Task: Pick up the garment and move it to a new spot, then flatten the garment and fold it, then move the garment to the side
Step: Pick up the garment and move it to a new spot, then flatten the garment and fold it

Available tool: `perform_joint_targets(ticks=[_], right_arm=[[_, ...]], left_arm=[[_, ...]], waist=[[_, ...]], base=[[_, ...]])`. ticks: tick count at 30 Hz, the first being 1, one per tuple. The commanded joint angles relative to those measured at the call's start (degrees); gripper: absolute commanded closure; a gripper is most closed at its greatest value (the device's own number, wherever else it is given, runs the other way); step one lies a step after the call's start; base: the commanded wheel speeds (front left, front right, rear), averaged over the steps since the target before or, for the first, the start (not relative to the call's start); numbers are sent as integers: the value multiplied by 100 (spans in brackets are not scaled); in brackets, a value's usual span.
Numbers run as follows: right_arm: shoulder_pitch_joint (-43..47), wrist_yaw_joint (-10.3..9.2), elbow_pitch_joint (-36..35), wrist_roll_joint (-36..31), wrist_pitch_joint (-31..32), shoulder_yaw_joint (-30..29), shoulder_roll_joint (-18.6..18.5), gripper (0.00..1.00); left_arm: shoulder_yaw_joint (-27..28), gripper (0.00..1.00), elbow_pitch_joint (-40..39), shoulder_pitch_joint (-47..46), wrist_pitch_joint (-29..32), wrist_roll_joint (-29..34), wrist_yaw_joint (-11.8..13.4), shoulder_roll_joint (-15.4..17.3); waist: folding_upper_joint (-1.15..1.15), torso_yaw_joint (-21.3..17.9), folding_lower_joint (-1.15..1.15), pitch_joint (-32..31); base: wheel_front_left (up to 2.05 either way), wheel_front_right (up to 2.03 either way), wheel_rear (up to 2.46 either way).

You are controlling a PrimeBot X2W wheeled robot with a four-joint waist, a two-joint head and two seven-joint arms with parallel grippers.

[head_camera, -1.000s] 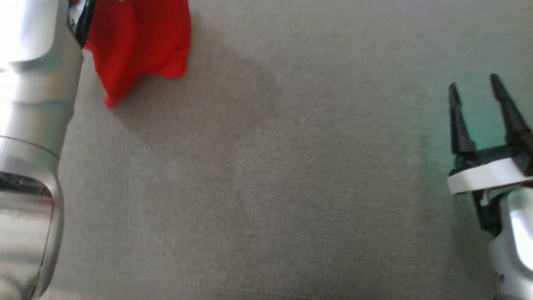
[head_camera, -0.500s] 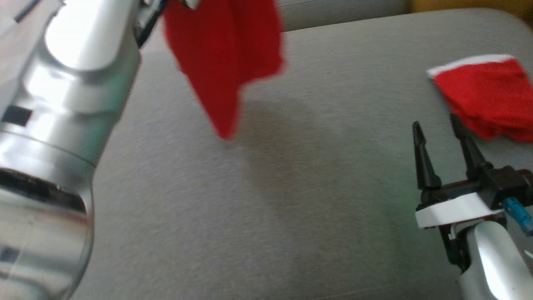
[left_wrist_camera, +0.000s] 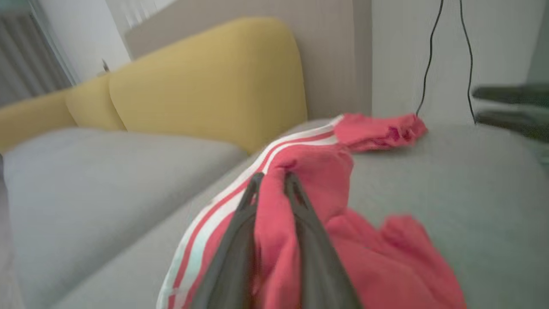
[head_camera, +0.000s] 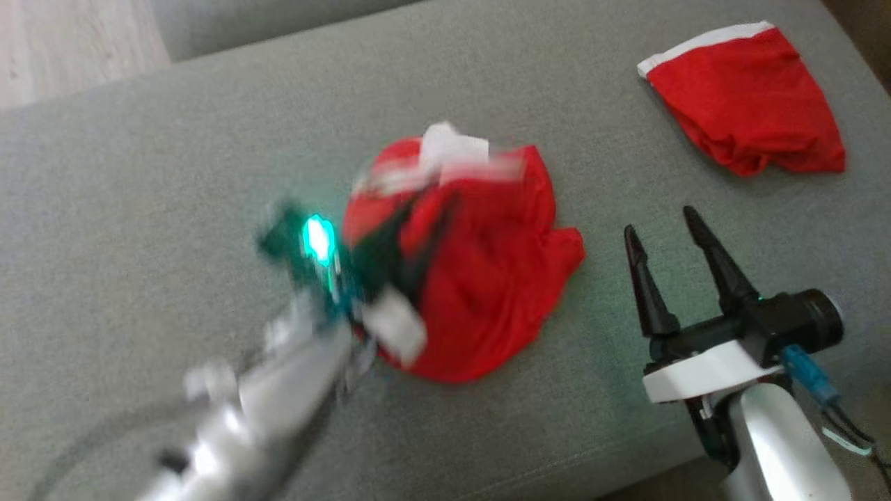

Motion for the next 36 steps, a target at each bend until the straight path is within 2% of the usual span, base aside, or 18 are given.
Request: perform_joint_targets(ticks=[1, 6, 9, 12, 16, 20, 26, 36], right_arm=[[-91, 37, -148, -42, -13, 137, 9, 0], [60, 37, -10, 20, -13, 306, 103, 0], [295, 37, 113, 105, -13, 248, 119, 0], [597, 37, 215, 159, -13, 148, 110, 0], [925, 37, 249, 234, -13, -1, 118, 0], [1221, 37, 233, 270, -13, -155, 137, 0], [1650, 37, 178, 336, -13, -282, 185, 0], [1861, 37, 102, 387, -13, -401, 258, 0]], left_arm=[[266, 0, -242, -108, -44, 77, 105, 128], [906, 0, -703, 1183, -45, 182, 643, 56], [1400, 0, -1147, 1943, -46, 262, 888, -45], [1903, 0, -1612, 2728, -46, 372, 1066, -148], [2470, 0, -2150, 3583, -46, 597, 1166, -213], [2908, 0, -2645, 4182, -46, 876, 1193, -242], [3324, 0, -3056, 4840, -46, 1093, 1116, -294], [3720, 0, -3125, 5246, -47, 1266, 917, -391]], waist=[[0, 10, -2, 39], [0, 232, -2, -228], [0, 506, -2, -570], [0, 811, -2, -952], [0, 1196, -2, -1282], [0, 1515, -2, -1554], [0, 1765, -2, -1909], [0, 1756, -2, -2060]], base=[[0, 0, 0], [0, 0, 0], [0, 0, 0], [0, 0, 0], [0, 0, 0], [0, 0, 0], [0, 0, 0], [0, 0, 0]])
